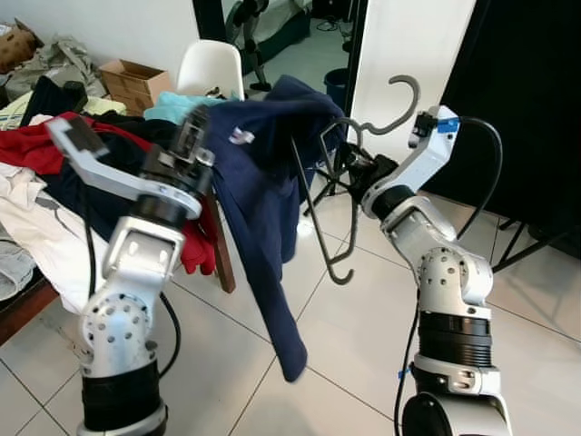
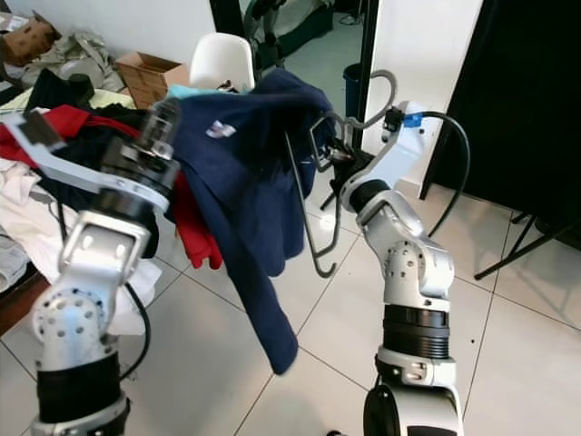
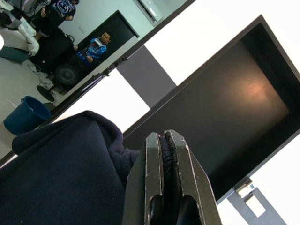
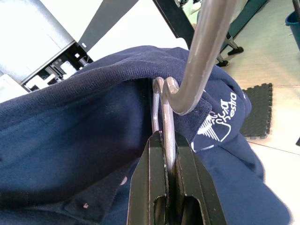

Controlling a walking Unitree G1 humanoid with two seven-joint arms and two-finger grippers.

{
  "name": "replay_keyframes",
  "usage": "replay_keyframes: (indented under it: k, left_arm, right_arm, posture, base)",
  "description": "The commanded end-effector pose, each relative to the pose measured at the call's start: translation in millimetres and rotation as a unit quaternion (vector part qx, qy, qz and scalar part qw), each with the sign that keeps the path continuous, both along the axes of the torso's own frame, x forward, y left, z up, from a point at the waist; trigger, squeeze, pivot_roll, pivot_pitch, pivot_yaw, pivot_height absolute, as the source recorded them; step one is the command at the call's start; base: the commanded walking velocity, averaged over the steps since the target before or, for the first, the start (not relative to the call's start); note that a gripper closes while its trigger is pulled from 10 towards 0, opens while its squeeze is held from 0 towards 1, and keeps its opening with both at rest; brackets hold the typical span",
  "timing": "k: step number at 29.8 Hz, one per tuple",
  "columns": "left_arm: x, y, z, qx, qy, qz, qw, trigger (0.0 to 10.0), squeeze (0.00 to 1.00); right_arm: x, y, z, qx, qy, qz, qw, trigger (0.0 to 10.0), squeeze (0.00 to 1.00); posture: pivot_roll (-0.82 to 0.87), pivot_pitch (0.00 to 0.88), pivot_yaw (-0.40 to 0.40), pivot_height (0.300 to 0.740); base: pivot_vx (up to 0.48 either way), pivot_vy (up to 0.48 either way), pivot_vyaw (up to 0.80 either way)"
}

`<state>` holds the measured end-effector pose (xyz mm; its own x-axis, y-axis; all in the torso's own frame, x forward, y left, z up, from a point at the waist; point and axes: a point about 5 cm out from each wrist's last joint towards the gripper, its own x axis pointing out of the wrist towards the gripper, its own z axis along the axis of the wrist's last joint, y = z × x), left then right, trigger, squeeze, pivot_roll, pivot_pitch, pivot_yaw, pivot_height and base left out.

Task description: Hang hanger

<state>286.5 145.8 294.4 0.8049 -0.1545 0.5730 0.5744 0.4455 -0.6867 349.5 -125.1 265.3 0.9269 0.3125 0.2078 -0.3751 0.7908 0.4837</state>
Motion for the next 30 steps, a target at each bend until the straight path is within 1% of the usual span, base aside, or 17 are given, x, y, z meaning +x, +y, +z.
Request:
replay_keyframes:
  k: [1, 2, 3, 4, 6, 7, 9, 10, 13, 14, 15, 16, 19, 23, 24, 26, 30]
  left_arm:
    - [-5.4, -4.6, 4, -0.002, -0.009, -0.007, 1.0, 10.0, 0.0]
    - [-5.4, -4.6, 4, -0.002, -0.009, -0.007, 1.0, 10.0, 0.0]
    - [-11.2, -24.0, -4, 0.005, 0.001, -0.045, 0.999, 10.0, 0.0]
    - [-11.2, -24.0, -4, 0.005, 0.001, -0.045, 0.999, 10.0, 0.0]
    - [-23.5, -59.8, -20, 0.016, 0.023, -0.115, 0.993, 10.0, 0.0]
    - [-23.5, -59.8, -20, 0.016, 0.023, -0.115, 0.993, 10.0, 0.0]
    - [-29.2, -78.2, -27, 0.022, 0.033, -0.155, 0.987, 10.0, 0.0]
    - [-30.4, -86.0, -28, 0.029, 0.033, -0.17, 0.984, 10.0, 0.07]
    - [-31.1, -90.5, -29, 0.035, 0.033, -0.178, 0.983, 10.0, 0.07]
    - [-30.2, -96.5, -32, 0.067, 0.033, -0.184, 0.98, 10.0, 1.0]
    - [-28.4, -101.2, -36, 0.124, 0.029, -0.186, 0.974, 10.0, 1.0]
    - [-28.4, -101.2, -36, 0.124, 0.029, -0.186, 0.974, 10.0, 1.0]
    - [-29.8, -101.0, -38, 0.184, 0.012, -0.191, 0.964, 10.0, 1.0]
    - [-30.7, -100.4, -38, 0.197, 0.008, -0.194, 0.961, 10.0, 1.0]
    - [-35.7, -98.7, -39, 0.229, -0.006, -0.202, 0.952, 10.0, 1.0]
    - [-40.7, -96.5, -39, 0.256, -0.02, -0.21, 0.943, 10.0, 1.0]
    - [-45.2, -93.0, -38, 0.273, -0.031, -0.216, 0.937, 10.0, 1.0]
  right_arm:
    - [-0.2, 0.2, 10, 0.013, -0.026, -0.004, 1.0, 10.0, 0.0]
    - [-0.2, 0.2, 10, 0.013, -0.026, -0.004, 1.0, 10.0, 0.0]
    - [0.1, -1.7, 11, 0.014, -0.029, -0.008, 0.999, 10.0, 0.0]
    - [0.1, -1.7, 11, 0.014, -0.029, -0.008, 0.999, 10.0, 0.0]
    - [1.4, -5.2, 13, 0.019, -0.032, -0.017, 0.999, 10.0, 0.0]
    - [1.4, -5.2, 13, 0.019, -0.032, -0.017, 0.999, 10.0, 0.0]
    - [2.5, -5.7, 15, 0.023, -0.035, -0.02, 0.999, 10.0, 0.0]
    - [2.9, -4.9, 16, 0.025, -0.037, -0.019, 0.999, 10.0, 0.0]
    - [3.2, -4.3, 17, 0.027, -0.039, -0.019, 0.999, 10.0, 0.0]
    - [3.5, -3.4, 19, 0.031, -0.044, -0.017, 0.998, 10.0, 0.0]
    - [3.8, -2.2, 23, 0.038, -0.052, -0.014, 0.998, 10.0, 0.0]
    - [3.8, -2.2, 23, 0.038, -0.052, -0.014, 0.998, 10.0, 0.0]
    - [3.4, -2.6, 30, 0.048, -0.07, -0.003, 0.996, 10.0, 0.0]
    - [3.1, -3.1, 32, 0.051, -0.076, 0.001, 0.996, 10.0, 0.0]
    - [2.4, -4.6, 38, 0.057, -0.093, 0.012, 0.994, 10.0, 0.0]
    - [1.6, -6.2, 43, 0.062, -0.108, 0.023, 0.992, 10.0, 0.0]
    - [0.7, -8.2, 48, 0.064, -0.124, 0.033, 0.99, 10.0, 0.0]
  posture:
    - [-0.04, 0.109, 0.047, 0.74]
    - [-0.04, 0.109, 0.047, 0.74]
    - [-0.04, 0.11, 0.048, 0.74]
    - [-0.04, 0.11, 0.048, 0.74]
    - [-0.04, 0.112, 0.048, 0.74]
    - [-0.04, 0.112, 0.048, 0.74]
    - [-0.04, 0.115, 0.047, 0.74]
    - [-0.04, 0.115, 0.047, 0.74]
    - [-0.04, 0.114, 0.047, 0.74]
    - [-0.04, 0.114, 0.048, 0.74]
    - [-0.04, 0.114, 0.049, 0.74]
    - [-0.04, 0.114, 0.049, 0.74]
    - [-0.04, 0.116, 0.051, 0.74]
    - [-0.04, 0.116, 0.051, 0.74]
    - [-0.03, 0.117, 0.05, 0.74]
    - [-0.03, 0.117, 0.05, 0.74]
    - [-0.03, 0.117, 0.047, 0.74]
  base:
    - [0.0, 0.0, 0.0]
    - [0.0, 0.0, 0.0]
    - [0.0, 0.0, 0.0]
    - [0.0, 0.0, 0.0]
    - [0.0, 0.0, 0.0]
    - [0.0, 0.0, 0.0]
    - [0.0, 0.0, 0.0]
    - [0.0, 0.0, 0.0]
    - [0.0, 0.0, 0.0]
    - [0.0, 0.0, 0.0]
    - [0.0, 0.0, 0.0]
    - [0.0, 0.0, 0.0]
    - [0.0, 0.0, 0.0]
    - [0.0, 0.0, 0.0]
    - [0.0, 0.0, 0.0]
    - [0.0, 0.0, 0.0]
    - [0.0, 0.0, 0.0]
